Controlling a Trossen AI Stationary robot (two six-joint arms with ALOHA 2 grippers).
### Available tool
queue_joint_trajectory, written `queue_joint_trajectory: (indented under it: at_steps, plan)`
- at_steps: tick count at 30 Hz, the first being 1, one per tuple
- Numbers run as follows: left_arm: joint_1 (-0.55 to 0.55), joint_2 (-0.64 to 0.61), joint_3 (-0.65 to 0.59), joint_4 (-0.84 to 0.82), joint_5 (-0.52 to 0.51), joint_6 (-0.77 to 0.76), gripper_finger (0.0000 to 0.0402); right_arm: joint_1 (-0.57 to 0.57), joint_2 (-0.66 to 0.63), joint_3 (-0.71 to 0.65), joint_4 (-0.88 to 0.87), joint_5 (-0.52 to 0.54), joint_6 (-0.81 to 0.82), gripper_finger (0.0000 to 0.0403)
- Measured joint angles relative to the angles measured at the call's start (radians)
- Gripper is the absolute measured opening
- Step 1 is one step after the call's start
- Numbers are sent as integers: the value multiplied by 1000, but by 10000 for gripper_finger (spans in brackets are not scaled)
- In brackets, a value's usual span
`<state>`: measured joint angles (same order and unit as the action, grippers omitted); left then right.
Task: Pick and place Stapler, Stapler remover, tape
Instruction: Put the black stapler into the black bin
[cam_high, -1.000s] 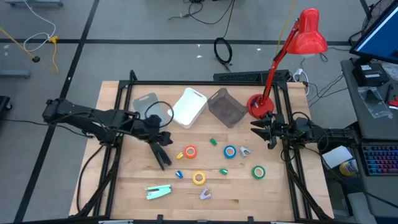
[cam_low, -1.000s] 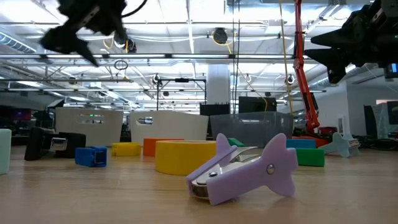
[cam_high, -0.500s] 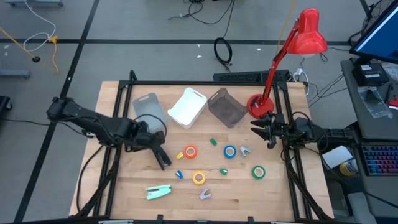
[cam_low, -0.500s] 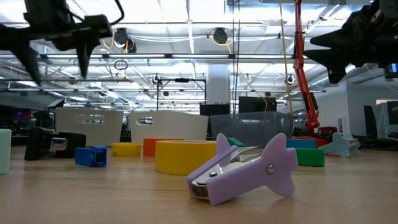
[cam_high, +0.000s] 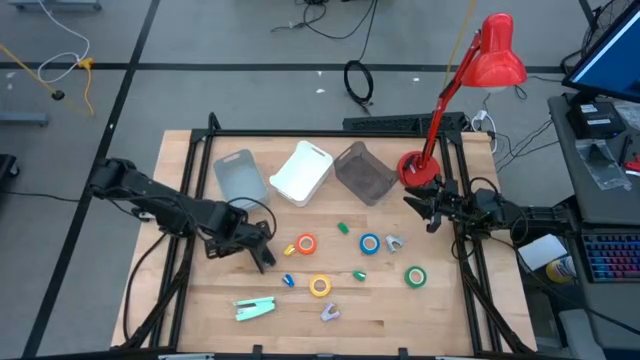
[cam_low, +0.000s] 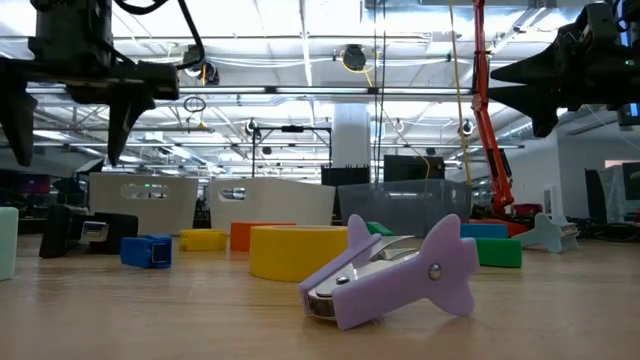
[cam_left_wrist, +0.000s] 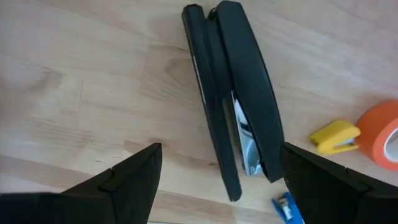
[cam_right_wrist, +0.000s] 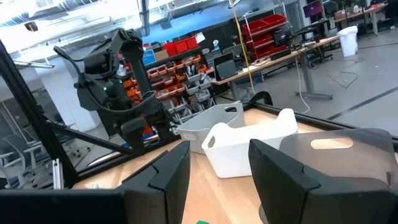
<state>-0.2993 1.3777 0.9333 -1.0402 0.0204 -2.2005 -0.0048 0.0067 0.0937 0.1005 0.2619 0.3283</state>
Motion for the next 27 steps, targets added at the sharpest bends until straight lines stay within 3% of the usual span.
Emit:
queue_joint_trajectory:
  at_steps: [11,27]
  plan:
    - [4,0,0,5,-121,-7,324,0,0,0,0,-1,0,155]
    - [8,-2,0,5,-213,-49,324,0,0,0,0,-2,38,155]
